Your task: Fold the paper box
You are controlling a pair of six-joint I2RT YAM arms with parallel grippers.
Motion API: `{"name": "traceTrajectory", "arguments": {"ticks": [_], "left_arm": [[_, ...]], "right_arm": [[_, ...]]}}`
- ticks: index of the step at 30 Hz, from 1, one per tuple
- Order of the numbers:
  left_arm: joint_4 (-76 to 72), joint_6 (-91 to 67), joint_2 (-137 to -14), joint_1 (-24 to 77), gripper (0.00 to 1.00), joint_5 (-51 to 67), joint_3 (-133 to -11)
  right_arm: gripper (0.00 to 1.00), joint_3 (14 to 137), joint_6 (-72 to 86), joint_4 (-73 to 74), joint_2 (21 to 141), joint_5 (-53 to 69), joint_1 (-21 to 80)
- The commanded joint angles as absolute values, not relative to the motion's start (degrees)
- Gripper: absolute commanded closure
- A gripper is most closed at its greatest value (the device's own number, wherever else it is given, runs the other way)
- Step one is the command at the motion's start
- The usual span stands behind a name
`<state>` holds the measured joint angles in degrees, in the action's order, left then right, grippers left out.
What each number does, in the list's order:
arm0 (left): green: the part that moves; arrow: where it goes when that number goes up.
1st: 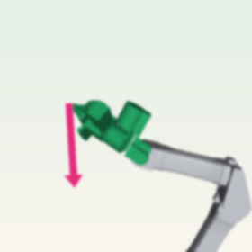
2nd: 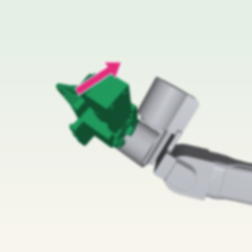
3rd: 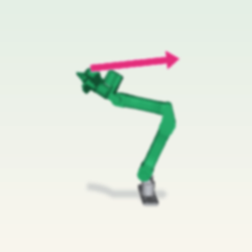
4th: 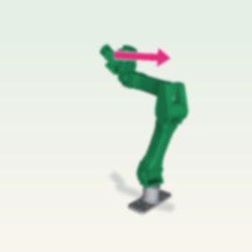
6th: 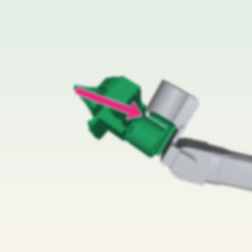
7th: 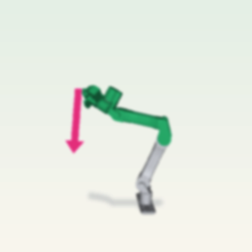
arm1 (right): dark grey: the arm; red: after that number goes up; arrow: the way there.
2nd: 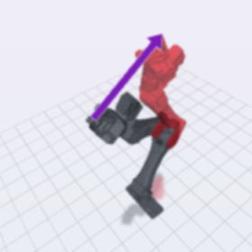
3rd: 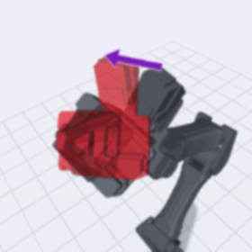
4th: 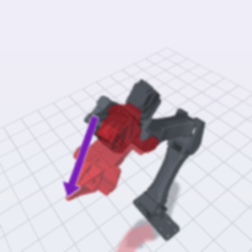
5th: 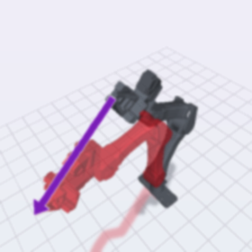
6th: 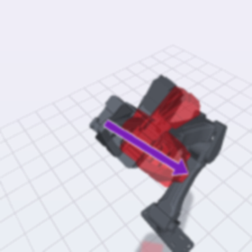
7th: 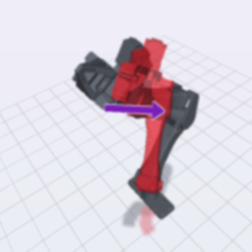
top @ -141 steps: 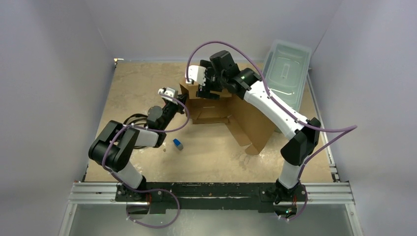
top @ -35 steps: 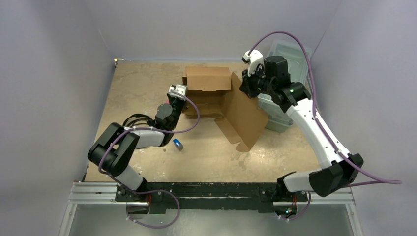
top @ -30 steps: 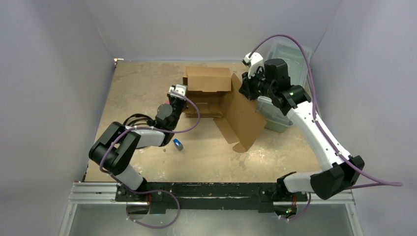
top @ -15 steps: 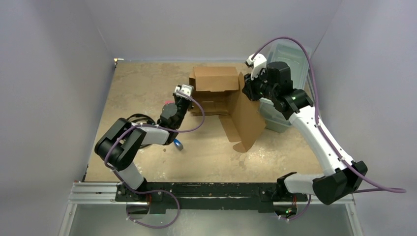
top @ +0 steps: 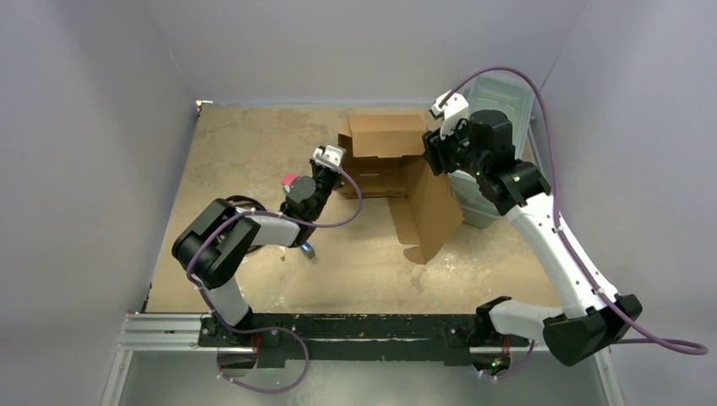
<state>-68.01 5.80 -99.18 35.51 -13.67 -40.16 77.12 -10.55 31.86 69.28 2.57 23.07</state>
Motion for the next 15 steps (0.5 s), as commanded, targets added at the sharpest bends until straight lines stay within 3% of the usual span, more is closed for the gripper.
{"name": "traceTrajectory", "arguments": {"ticks": [1, 7, 15], "left_arm": [[-69.0, 7.2, -99.9, 36.0, 1.00, -12.8, -42.3], [-68.7, 7.4, -100.2, 36.2, 1.00, -12.8, -42.6], [-68.2, 7.6, -100.5, 36.4, 1.00, -12.9, -43.2]], "right_arm": [[0.42, 81.0, -14.7, 30.1, 68.0, 0.2, 23.0], [0.14, 87.8, -24.9, 33.2, 69.7, 7.3, 23.0], [0.10, 93.5, -46.7, 33.2, 77.6, 20.8, 23.0]]}}
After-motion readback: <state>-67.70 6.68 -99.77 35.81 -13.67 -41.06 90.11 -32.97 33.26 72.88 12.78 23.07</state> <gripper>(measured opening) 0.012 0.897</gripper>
